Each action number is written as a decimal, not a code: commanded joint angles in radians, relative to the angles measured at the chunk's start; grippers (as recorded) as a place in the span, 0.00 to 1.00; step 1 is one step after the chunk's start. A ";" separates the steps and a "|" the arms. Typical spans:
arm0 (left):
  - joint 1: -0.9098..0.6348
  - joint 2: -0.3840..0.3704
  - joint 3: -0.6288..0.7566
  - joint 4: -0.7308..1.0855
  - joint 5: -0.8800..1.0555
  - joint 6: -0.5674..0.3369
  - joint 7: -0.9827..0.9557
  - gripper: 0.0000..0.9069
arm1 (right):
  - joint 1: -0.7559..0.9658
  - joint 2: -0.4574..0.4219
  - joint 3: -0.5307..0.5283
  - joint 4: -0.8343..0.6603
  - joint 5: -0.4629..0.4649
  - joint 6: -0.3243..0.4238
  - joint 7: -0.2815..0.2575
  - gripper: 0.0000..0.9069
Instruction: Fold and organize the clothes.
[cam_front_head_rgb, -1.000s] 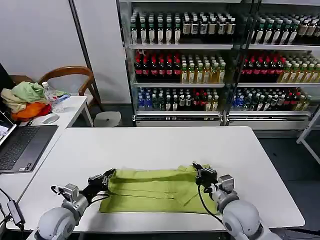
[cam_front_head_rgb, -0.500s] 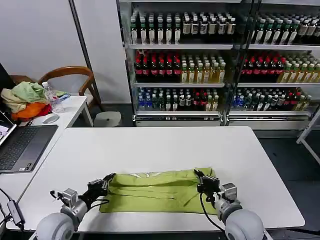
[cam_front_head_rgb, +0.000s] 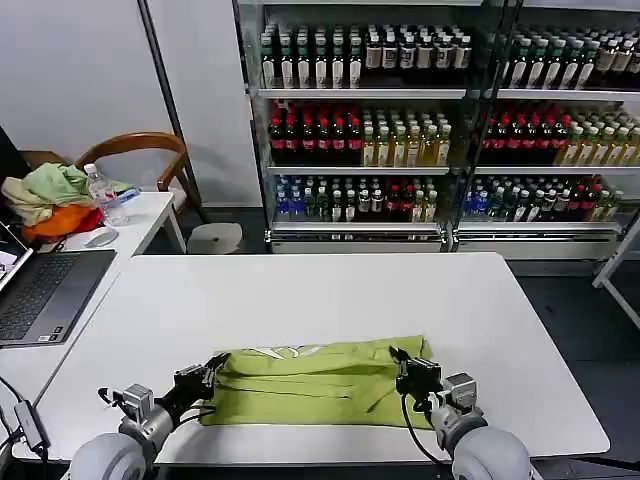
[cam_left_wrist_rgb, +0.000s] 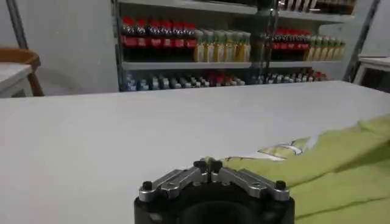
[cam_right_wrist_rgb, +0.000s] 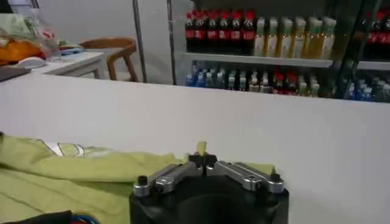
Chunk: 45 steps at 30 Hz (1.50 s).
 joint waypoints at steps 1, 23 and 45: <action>0.018 -0.001 0.005 0.001 0.027 0.005 -0.002 0.06 | -0.021 0.000 -0.006 -0.013 -0.025 -0.006 0.006 0.00; 0.028 -0.003 -0.006 -0.164 0.009 0.078 -0.322 1.00 | -0.158 -0.009 0.156 0.112 -0.172 -0.004 -0.029 1.00; 0.030 -0.107 0.158 -0.143 -0.055 0.152 -0.656 0.06 | -0.224 0.033 0.230 0.169 -0.219 0.028 -0.040 1.00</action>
